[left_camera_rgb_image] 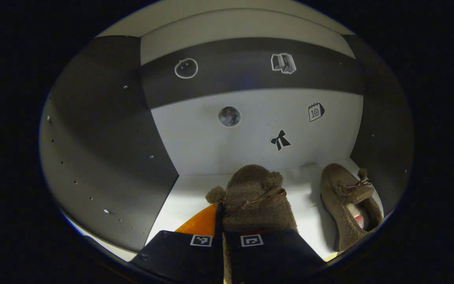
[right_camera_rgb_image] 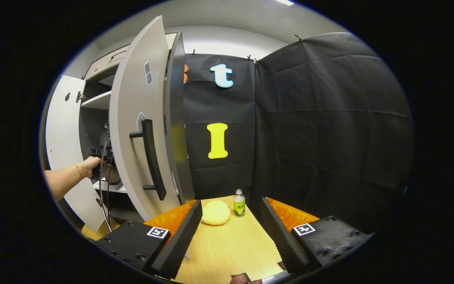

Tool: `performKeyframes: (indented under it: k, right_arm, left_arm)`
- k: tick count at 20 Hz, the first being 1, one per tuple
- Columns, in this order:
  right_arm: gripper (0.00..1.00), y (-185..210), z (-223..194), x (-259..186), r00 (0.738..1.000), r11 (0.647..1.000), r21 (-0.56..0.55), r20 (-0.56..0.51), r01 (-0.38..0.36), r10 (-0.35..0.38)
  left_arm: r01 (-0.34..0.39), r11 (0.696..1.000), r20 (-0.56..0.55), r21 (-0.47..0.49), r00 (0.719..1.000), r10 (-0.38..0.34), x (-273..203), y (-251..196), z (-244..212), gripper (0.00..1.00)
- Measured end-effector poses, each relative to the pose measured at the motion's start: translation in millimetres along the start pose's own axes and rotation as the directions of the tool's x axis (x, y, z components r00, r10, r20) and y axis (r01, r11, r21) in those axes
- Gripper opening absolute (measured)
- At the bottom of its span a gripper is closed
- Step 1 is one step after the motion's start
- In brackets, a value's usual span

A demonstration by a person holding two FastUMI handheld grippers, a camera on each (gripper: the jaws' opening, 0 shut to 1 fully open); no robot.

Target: Grab one shoe with the right hand and put it into the shoe cabinet, grab the other shoe with the left hand and put it into the shoe cabinet; then close the right door with the right hand and the left door with the left hand.

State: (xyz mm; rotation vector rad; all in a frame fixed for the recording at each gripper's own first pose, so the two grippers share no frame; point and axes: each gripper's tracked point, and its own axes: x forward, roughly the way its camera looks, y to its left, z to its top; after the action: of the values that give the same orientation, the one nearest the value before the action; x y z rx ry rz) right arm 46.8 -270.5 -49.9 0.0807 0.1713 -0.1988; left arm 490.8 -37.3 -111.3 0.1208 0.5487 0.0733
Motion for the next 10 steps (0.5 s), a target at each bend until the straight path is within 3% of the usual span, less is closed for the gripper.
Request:
performKeyframes:
  k: [10]
  right_arm:
    - [0.98, -7, -1, 7, 1.000, 1.000, 0.011, -0.003, 0.015, -0.015]
  left_arm:
    - [-0.014, 1.000, -0.091, 0.024, 0.996, 0.016, 27, -6, -23, 0.13]
